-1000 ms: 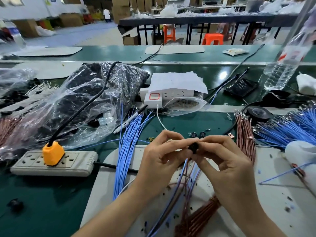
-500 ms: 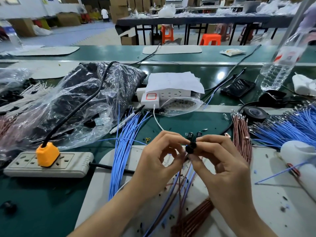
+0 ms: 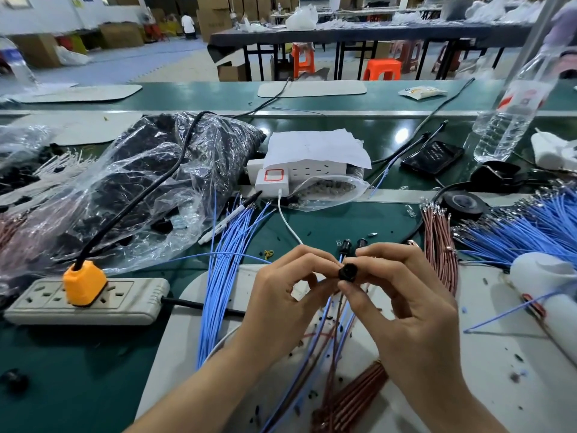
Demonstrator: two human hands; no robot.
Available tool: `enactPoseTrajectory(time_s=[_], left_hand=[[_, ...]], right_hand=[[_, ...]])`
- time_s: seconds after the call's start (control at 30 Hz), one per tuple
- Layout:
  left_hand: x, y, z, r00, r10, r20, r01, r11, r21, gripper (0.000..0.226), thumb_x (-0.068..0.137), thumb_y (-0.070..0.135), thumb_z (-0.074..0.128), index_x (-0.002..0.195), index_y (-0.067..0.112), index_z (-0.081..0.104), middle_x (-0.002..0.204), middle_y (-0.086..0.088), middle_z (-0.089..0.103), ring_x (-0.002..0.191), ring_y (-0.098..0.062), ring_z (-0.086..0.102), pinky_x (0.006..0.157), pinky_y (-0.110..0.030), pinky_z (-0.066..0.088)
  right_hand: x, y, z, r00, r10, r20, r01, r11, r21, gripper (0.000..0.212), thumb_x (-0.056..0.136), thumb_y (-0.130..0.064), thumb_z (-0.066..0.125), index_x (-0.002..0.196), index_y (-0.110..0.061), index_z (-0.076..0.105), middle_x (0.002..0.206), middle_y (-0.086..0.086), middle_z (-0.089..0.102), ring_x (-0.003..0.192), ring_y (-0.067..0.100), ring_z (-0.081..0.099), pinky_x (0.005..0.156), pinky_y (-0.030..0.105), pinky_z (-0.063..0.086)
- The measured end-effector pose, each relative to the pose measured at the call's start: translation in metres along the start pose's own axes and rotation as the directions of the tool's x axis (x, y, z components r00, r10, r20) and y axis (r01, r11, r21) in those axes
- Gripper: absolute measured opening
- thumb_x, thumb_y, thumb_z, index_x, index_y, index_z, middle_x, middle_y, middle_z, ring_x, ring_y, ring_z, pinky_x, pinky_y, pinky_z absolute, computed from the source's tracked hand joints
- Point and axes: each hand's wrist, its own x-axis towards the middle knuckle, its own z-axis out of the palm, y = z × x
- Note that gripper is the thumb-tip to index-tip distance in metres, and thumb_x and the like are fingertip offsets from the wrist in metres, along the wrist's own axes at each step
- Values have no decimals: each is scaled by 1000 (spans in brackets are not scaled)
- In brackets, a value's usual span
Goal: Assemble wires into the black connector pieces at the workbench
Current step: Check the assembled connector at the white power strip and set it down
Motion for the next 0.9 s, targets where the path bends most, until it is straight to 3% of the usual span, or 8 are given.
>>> enactPoseTrajectory(time_s=[0.2,0.53,0.67,0.9], left_hand=[[-1,1,-2,999,33,-21,-33,999,-23,11,84,14,64,92,20,68,94,12,65,82,-14,66,73,-26,54],[0,-1,-5,1000,27,-10,-27,998,-51,13,83,6,65,91,16,68,93,10,65,84,-13,67,74,-20,52],[0,-1,-5,1000,8,6,-7,999,-35,11,82,12,66,91,19,70,93,9,66,84,-11,67,76,-22,53],[1,0,-1,999,-38,16,39,997,-70,16,80,1,65,89,15,69,89,7,67,83,-7,67,76,-17,51]], right_hand=[[0,-1,4,1000,17,7,-17,996,87,15,80,-21,68,95,-19,68,100,-3,59,91,19,64,78,25,54],[2,1,4,998,38,46,-43,994,100,15,77,-19,71,91,-17,69,97,-2,60,85,16,65,75,24,54],[2,3,4,992,113,58,-120,984,133,21,72,-7,74,90,-16,69,95,-1,61,84,13,66,75,19,53],[1,2,3,993,109,39,-113,982,149,19,74,-6,72,91,-15,69,97,1,61,85,15,66,77,17,52]])
